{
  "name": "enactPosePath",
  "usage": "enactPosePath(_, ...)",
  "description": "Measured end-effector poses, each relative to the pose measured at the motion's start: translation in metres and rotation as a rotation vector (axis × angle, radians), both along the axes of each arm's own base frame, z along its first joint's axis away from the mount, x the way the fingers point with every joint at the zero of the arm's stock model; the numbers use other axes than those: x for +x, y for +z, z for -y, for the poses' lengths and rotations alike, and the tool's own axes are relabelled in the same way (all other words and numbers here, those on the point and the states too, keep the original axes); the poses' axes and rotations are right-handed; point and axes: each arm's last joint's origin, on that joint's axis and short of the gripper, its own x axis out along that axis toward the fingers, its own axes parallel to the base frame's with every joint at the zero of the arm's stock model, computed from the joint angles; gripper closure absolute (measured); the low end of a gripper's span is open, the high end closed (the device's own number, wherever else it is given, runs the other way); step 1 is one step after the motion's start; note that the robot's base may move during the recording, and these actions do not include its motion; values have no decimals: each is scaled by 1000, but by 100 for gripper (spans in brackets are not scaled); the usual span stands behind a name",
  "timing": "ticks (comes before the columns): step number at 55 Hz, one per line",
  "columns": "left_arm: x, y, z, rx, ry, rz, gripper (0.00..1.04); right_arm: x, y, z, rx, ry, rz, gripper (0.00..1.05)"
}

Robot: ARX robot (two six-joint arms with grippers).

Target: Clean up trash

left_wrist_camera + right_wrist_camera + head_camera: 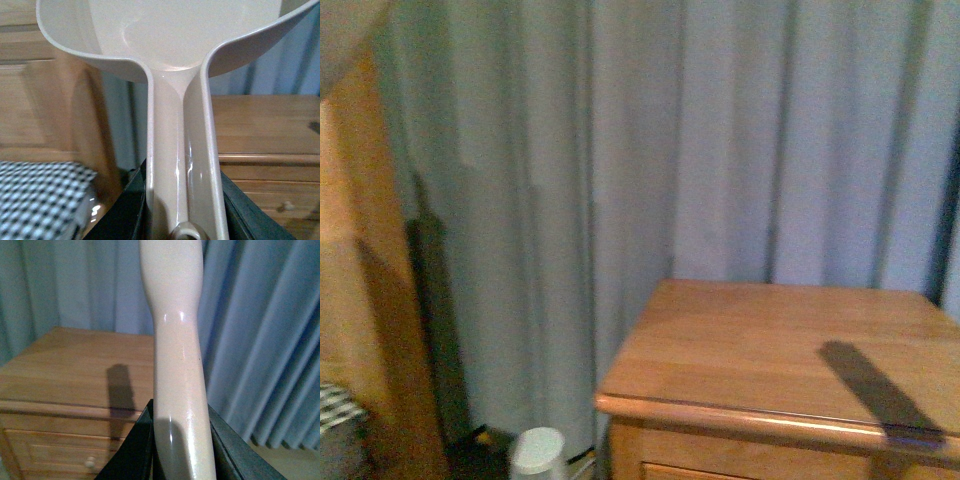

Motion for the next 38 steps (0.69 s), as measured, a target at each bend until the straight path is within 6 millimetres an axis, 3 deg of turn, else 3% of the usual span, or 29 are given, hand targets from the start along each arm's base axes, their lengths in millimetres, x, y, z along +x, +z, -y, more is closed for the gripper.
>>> enactPosePath(38,0,-1,0,-2,-2,-3,78,0,-1,0,0,-4,-1,84)
